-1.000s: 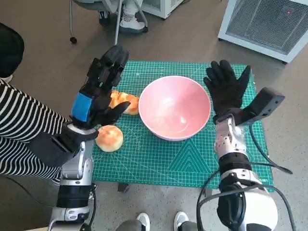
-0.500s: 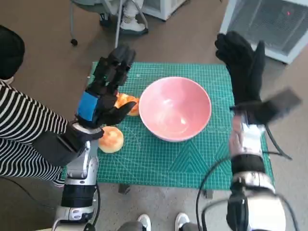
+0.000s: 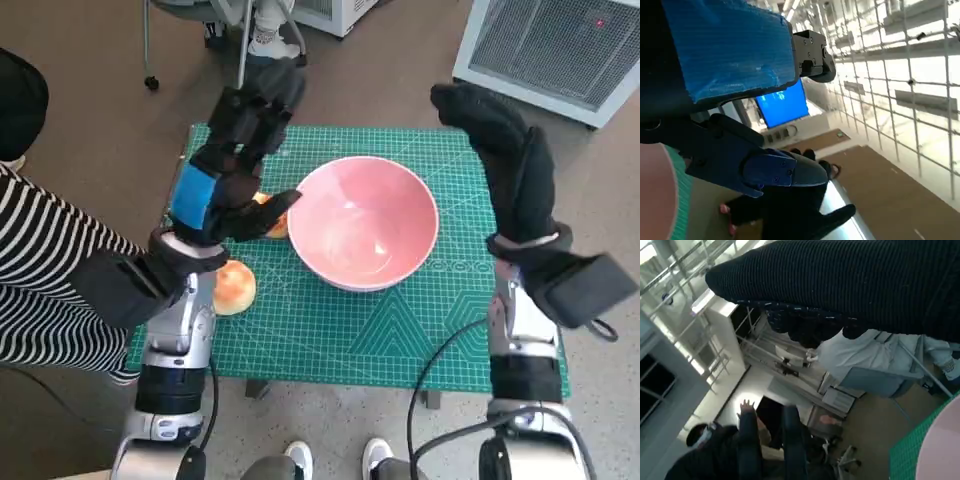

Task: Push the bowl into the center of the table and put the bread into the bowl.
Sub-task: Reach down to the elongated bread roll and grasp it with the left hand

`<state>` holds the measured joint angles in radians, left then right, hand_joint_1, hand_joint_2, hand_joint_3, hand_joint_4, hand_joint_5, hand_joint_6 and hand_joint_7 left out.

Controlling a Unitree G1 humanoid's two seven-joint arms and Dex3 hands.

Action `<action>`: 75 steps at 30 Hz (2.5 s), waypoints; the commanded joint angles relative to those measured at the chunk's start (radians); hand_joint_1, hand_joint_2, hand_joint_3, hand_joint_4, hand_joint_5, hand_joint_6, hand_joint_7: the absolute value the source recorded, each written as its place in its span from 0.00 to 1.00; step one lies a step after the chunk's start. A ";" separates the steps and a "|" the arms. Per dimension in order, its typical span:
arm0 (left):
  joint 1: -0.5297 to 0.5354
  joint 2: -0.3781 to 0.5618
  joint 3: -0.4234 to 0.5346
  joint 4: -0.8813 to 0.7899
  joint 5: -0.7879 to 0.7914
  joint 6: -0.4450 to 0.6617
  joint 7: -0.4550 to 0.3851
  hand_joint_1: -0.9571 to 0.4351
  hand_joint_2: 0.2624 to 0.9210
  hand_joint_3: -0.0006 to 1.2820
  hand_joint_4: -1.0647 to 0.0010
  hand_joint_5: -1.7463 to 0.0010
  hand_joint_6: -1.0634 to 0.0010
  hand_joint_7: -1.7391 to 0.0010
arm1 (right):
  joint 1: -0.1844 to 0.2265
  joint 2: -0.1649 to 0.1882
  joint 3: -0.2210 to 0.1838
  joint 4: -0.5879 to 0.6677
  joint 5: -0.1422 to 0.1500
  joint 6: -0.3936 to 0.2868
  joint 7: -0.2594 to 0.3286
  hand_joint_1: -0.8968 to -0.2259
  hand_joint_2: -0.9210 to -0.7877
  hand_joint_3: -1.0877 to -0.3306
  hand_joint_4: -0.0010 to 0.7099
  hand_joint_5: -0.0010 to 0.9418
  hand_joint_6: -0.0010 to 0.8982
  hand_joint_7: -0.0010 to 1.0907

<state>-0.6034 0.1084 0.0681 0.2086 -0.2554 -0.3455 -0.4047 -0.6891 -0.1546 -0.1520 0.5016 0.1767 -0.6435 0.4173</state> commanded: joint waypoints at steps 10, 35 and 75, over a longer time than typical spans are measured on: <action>-0.053 0.011 -0.007 0.024 -0.035 -0.011 -0.075 0.26 0.99 0.21 0.85 0.99 1.00 0.67 | 0.068 0.007 0.022 -0.082 0.027 0.086 -0.014 0.11 0.00 0.46 0.28 0.01 0.07 0.54; -0.091 0.183 0.007 0.050 0.123 -0.053 -0.078 0.28 0.96 0.20 0.85 0.99 1.00 0.65 | 0.073 0.008 0.033 -0.106 0.025 0.120 -0.037 0.08 0.00 0.50 0.30 0.01 0.07 0.55; -0.305 0.479 -0.278 0.239 0.602 0.378 -0.177 0.73 0.71 0.02 0.91 1.00 0.79 0.96 | 0.074 -0.006 0.028 -0.066 0.006 0.054 -0.064 0.13 0.00 0.47 0.32 0.01 0.07 0.55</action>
<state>-0.8649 0.6032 -0.1885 0.4024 0.3348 0.0363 -0.5761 -0.6383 -0.1541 -0.1226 0.4191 0.1920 -0.5928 0.3610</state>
